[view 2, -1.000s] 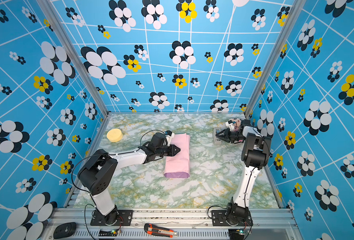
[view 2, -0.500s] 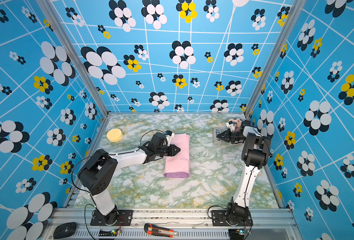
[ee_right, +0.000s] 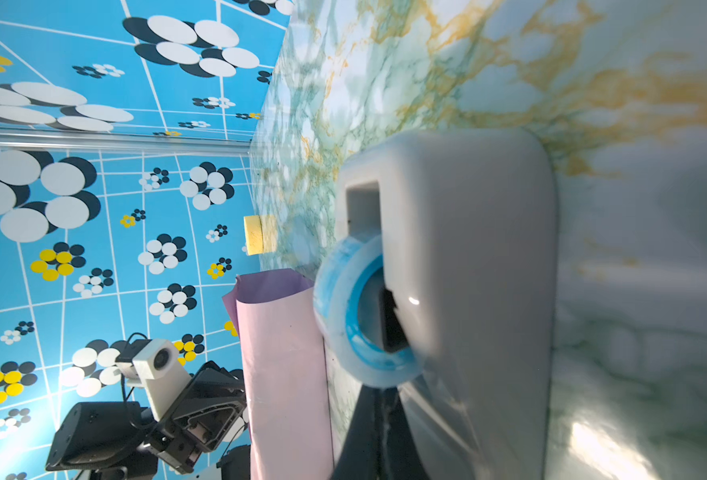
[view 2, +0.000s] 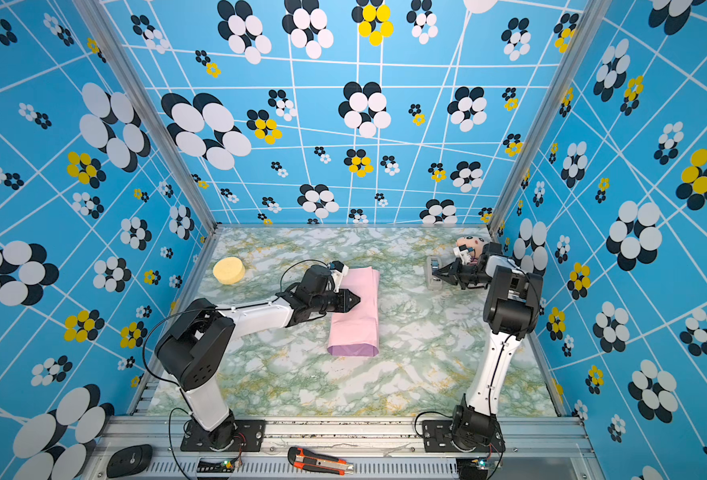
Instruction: Wrap the gift box in paper
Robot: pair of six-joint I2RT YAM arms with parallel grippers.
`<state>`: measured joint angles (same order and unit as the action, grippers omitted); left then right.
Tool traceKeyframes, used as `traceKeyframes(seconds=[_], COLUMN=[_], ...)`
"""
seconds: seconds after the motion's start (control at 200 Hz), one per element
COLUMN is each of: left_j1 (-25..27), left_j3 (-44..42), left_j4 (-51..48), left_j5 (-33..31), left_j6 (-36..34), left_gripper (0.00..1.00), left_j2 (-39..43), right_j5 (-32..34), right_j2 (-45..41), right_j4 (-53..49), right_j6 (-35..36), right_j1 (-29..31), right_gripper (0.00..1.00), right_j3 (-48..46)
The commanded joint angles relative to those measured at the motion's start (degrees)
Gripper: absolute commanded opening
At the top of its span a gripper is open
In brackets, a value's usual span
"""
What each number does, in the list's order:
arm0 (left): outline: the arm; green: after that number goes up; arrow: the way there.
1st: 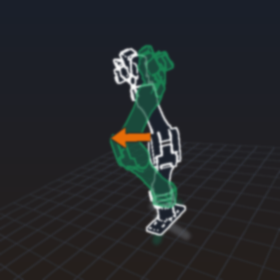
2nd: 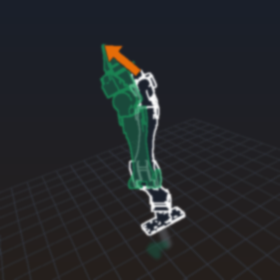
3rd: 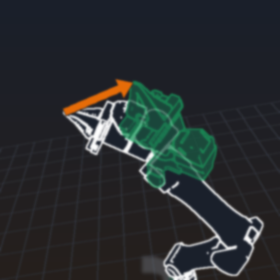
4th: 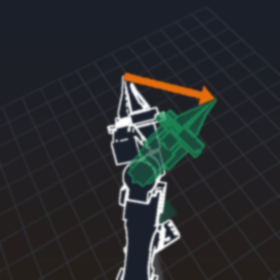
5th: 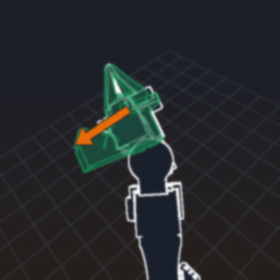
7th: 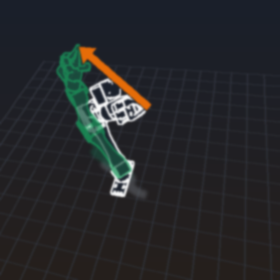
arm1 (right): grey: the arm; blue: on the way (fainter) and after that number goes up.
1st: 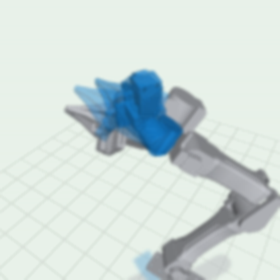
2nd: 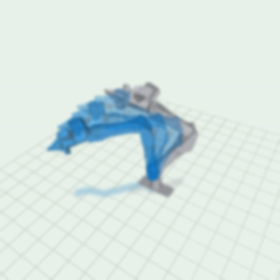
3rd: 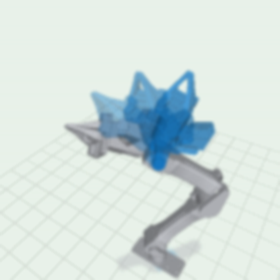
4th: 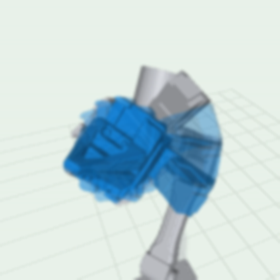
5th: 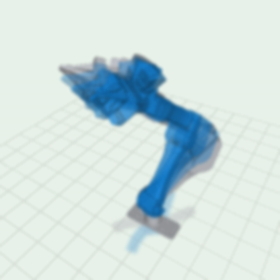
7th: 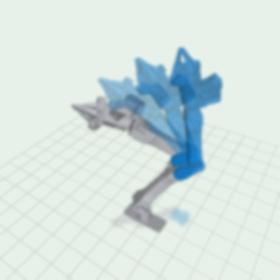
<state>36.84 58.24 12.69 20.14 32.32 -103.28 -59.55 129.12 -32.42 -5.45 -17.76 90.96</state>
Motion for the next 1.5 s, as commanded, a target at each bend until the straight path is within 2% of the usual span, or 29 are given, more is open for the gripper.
traceKeyframes(seconds=[0.0, 0.325, 0.675, 1.24, 1.499], left_j1=[-0.2, -0.2, -0.2, -0.2, -0.1], left_j3=[-1.1, -1.4, -1.7, -2.8, -3.1], left_j4=[-8.5, -8.4, -8.3, -7.8, -7.7], left_j5=[-3.8, -4.0, -4.1, -4.3, -4.4], left_j6=[-0.9, -0.9, -1.0, -1.1, -1.0], left_gripper=[0.22, 0.21, 0.21, 0.22, 0.22], left_j2=[-1.5, -1.1, -0.9, -0.3, -0.3], right_j5=[-3.7, -3.6, -3.7, 6.6, 10.8], right_j2=[-3.4, -4.1, -9.2, -15.6, -15.0], right_j4=[1.7, 4.5, 4.7, -0.4, 0.0], right_j6=[-4.5, -10.5, -12.0, -8.7, -8.0], right_j1=[-0.1, -0.6, -0.9, -0.9, -0.9], right_gripper=[0.0, 0.0, 0.0, 0.0, 0.0], right_j3=[-1.6, -5.0, -7.6, -16.3, -19.6])
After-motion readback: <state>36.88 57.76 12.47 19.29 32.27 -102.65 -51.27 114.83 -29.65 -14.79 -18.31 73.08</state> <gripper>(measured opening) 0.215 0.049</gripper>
